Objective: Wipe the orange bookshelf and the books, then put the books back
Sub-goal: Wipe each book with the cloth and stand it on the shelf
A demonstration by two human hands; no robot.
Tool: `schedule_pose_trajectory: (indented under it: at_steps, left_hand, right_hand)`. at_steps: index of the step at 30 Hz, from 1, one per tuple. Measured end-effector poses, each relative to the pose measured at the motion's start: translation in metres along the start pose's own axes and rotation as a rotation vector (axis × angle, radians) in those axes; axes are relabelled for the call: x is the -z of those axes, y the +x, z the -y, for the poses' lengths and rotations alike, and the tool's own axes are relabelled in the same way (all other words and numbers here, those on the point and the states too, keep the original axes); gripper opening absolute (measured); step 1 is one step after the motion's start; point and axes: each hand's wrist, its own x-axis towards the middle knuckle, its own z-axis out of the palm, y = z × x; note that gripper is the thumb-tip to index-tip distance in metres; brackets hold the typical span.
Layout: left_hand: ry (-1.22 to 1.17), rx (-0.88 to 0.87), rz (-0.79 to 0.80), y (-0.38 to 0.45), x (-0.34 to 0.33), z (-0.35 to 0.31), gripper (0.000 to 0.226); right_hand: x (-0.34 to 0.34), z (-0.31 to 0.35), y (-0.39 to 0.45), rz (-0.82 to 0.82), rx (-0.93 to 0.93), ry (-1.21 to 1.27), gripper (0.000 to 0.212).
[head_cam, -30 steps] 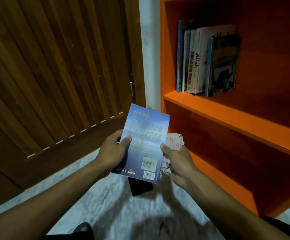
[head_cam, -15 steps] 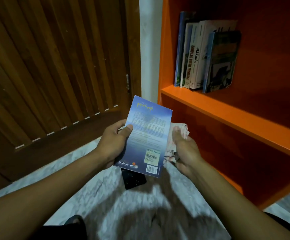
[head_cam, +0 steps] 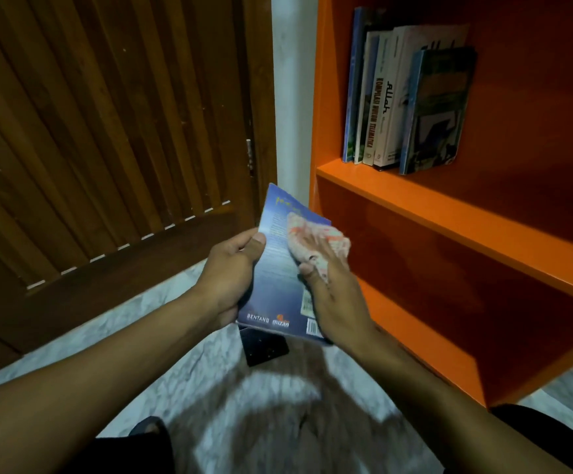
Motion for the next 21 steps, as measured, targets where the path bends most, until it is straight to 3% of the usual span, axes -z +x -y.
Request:
schedule_pose_trajectory:
  at_steps: [5, 9, 12, 18, 21]
  left_hand:
    - [-0.126, 0.038, -0.242, 0.024, 0.022, -0.003, 0.028]
    - [-0.121, 0.042, -0.310, 0.034, 0.045, -0.007, 0.028]
    - [-0.082, 0.020, -0.300, 0.033, 0.052, -0.010, 0.028]
    - [0.022, 0.069, -0.178, 0.009, 0.045, -0.009, 0.027]
    - [0.119, 0.117, -0.037, -0.008, 0.032, -0.006, 0.023]
  right_hand:
    - [-0.021, -0.014, -0.022, 0.229, 0.083, -0.024, 0.054]
    - [-0.025, -0.013, -0.036, 0.382, 0.167, -0.003, 0.037]
    - [-0.026, -0.012, -0.036, 0.455, 0.111, 0.133, 0.030]
    - [-0.004, -0.004, -0.006, 0.016, -0.363, 0.474, 0.049]
    - [0.005, -0.010, 0.010, -0.232, -0.388, 0.534, 0.039]
